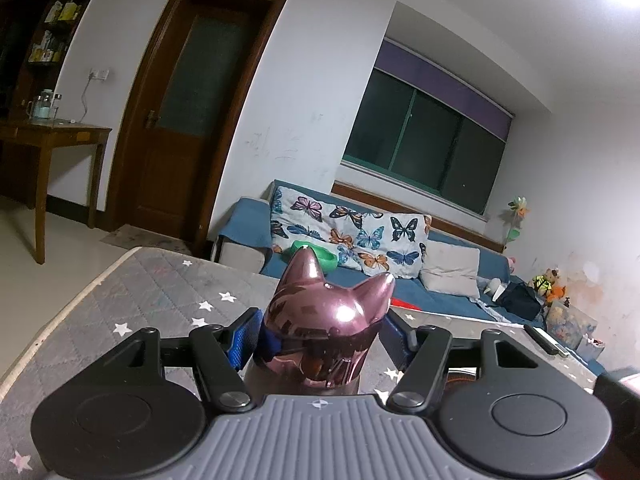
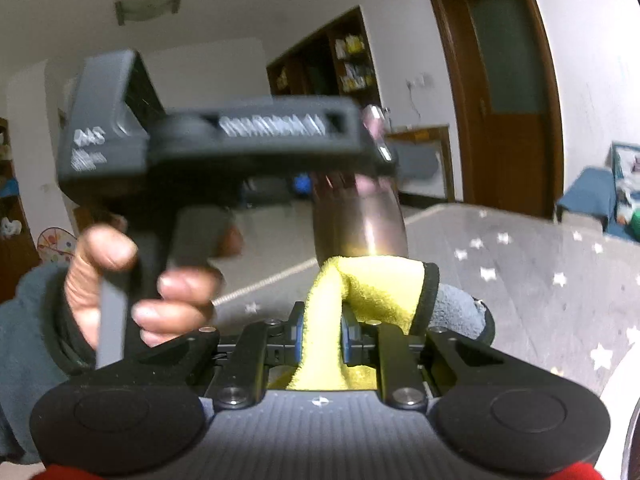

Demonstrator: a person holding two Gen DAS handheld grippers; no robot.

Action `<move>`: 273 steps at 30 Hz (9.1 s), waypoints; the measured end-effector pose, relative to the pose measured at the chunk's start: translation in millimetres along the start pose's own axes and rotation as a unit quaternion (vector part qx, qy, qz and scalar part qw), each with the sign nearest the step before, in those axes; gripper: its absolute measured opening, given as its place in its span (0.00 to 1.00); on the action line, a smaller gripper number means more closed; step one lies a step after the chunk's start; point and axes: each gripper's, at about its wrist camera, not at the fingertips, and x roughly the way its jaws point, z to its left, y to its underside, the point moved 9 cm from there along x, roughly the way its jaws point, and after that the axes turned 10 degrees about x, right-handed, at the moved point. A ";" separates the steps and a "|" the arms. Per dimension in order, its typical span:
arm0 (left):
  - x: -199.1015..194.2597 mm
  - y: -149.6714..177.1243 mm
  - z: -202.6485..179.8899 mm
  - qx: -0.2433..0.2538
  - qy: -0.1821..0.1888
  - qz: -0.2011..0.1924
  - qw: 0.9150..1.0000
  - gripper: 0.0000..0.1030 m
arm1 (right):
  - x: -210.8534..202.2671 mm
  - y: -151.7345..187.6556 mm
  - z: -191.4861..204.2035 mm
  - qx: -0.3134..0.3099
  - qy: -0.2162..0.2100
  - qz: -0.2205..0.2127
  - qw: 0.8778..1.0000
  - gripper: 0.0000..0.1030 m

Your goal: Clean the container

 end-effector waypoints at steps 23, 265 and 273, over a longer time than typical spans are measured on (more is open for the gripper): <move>-3.3 1.7 -6.1 0.022 0.009 -0.002 1.000 0.59 | -36.6 -43.8 -5.7 -0.004 0.000 -0.067 0.998 0.16; -25.2 32.4 -27.9 0.134 0.015 0.000 0.991 0.79 | -118.7 65.0 -9.2 0.058 0.094 0.092 0.990 0.15; -58.8 30.5 -16.8 0.114 -0.009 -0.031 0.993 1.00 | -117.6 58.1 -11.8 0.063 0.101 0.087 0.989 0.15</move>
